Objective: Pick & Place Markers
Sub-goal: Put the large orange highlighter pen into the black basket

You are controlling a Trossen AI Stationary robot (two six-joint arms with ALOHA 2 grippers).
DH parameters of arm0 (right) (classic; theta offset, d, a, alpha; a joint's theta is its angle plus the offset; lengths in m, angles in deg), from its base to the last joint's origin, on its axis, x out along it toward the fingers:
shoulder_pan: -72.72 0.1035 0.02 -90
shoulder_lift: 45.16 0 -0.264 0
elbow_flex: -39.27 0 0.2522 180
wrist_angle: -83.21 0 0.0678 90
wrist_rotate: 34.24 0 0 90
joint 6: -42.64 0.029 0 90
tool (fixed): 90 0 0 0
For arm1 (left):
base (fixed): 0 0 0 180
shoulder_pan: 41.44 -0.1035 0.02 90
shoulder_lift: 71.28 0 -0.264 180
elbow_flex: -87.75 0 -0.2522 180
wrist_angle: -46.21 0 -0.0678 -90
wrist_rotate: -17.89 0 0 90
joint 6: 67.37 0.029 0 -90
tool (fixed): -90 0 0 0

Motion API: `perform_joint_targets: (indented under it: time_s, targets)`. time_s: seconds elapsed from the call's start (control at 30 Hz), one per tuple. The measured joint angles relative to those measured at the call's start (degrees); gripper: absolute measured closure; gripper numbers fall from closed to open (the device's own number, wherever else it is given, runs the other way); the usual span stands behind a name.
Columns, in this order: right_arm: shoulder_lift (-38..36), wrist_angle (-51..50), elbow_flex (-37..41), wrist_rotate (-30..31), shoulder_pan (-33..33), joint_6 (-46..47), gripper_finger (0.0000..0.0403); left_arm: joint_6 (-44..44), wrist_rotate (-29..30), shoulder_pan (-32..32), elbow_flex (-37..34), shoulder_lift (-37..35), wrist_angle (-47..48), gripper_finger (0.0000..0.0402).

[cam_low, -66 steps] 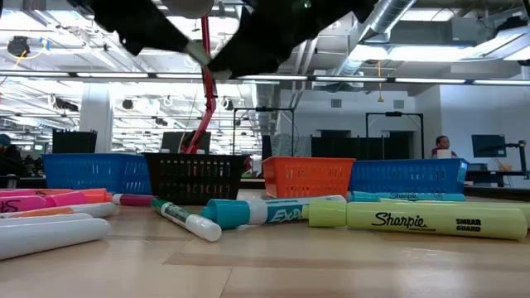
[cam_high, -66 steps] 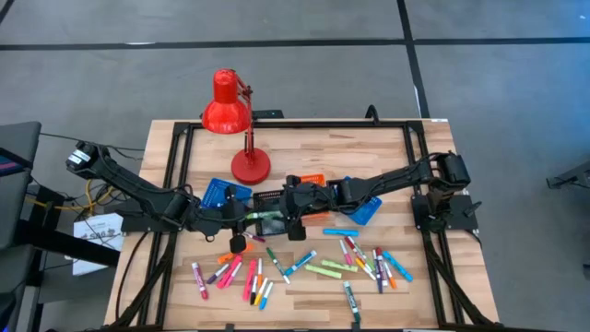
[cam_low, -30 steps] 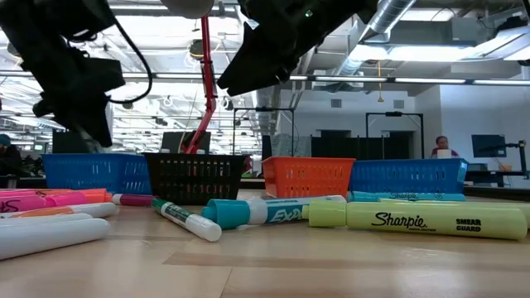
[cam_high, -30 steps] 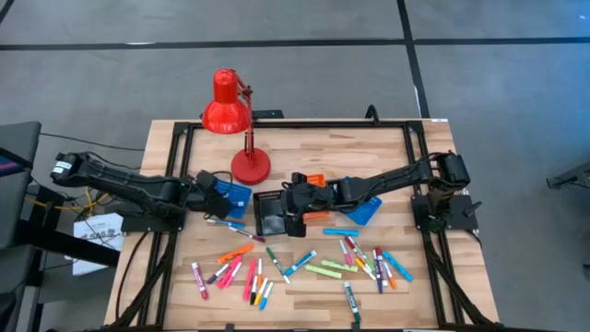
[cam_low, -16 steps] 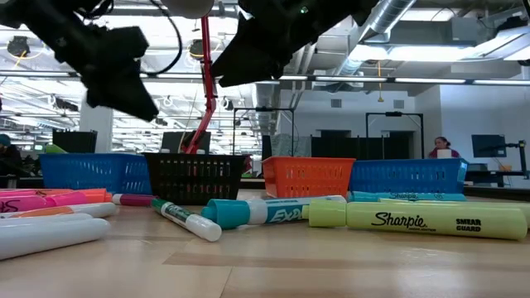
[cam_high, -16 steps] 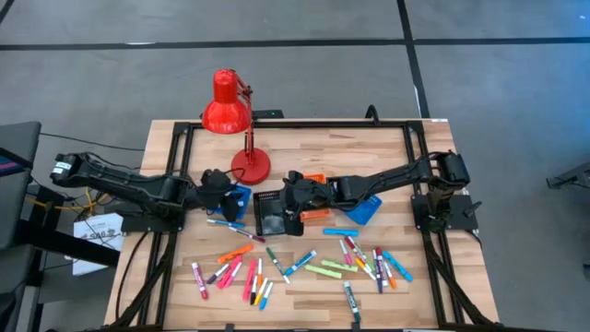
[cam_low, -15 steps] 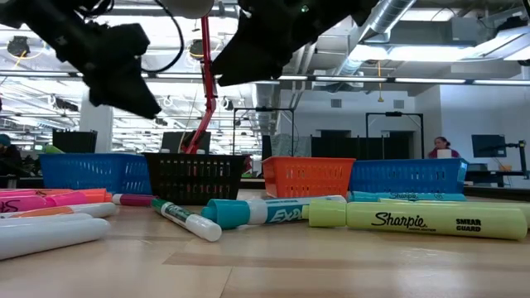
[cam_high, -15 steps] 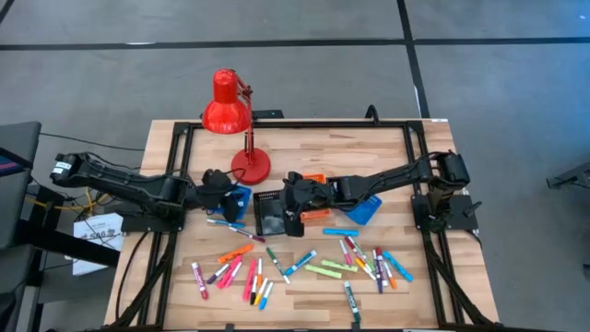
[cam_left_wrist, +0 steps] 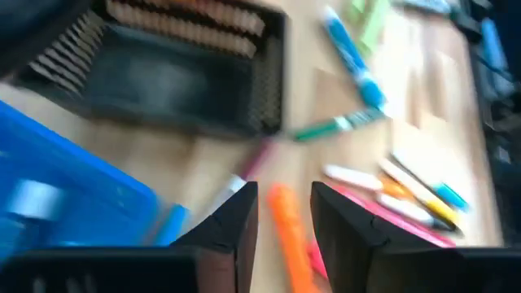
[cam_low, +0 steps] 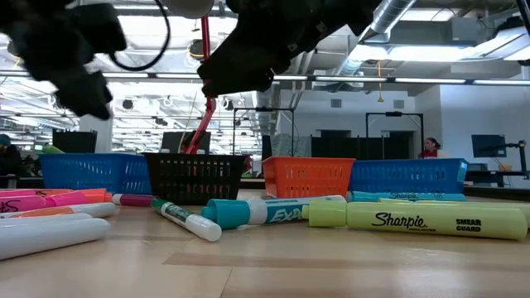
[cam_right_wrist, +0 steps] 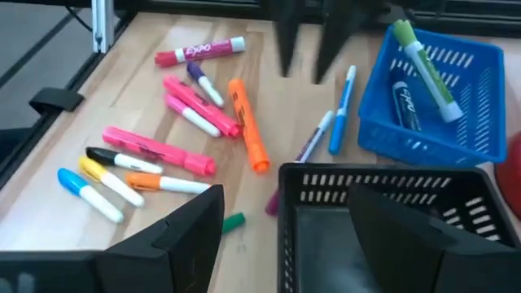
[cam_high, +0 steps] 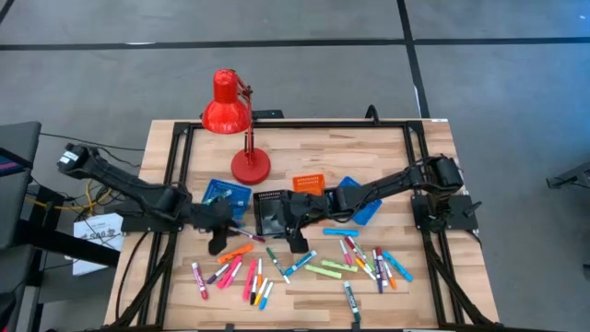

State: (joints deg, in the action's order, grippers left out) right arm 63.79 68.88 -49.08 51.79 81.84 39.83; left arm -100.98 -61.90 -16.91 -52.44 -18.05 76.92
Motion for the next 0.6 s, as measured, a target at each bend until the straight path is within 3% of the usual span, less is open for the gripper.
perform_joint_targets:
  time_s: [0.23,0.6]
  targets:
    - [-0.07,-0.26,0.0,-0.44,1.98,0.96,0.0148,-3.95,0.59,9.56,-0.12,3.73,-1.87,0.0295]
    - [-0.07,-0.55,0.0,-0.51,2.06,0.9,0.0148,-11.69,2.08,13.31,-0.09,19.83,-2.97,0.0295]
